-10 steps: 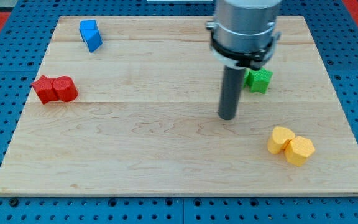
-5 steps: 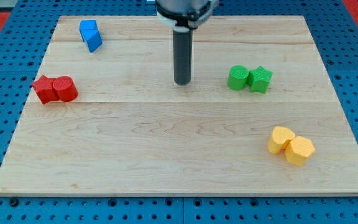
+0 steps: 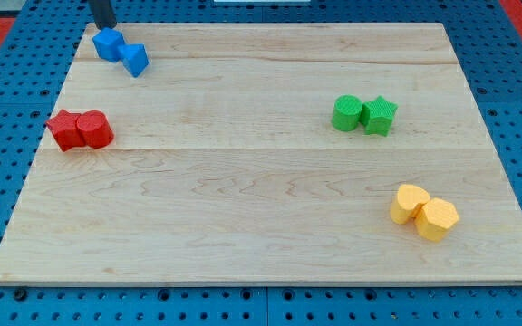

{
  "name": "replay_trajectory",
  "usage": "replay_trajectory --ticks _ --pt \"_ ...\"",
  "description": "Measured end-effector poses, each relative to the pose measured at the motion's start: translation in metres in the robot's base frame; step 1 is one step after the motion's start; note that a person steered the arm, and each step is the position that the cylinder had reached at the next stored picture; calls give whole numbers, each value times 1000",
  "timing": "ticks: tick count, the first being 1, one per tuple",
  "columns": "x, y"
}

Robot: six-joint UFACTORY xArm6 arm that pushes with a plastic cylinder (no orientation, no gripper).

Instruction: Push the blue blocks on top of the red circle

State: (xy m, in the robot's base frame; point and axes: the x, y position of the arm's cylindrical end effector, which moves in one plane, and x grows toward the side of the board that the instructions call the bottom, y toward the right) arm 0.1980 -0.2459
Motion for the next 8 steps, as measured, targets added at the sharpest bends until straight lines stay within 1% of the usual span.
replay_trajectory --ticks 1,2,3,4,5,6,7,8 --pt "29 -1" --pt "51 23" --pt "53 63" --pt "63 76" --pt "84 64" --pt "55 62" --pt "17 3" --pt "61 6"
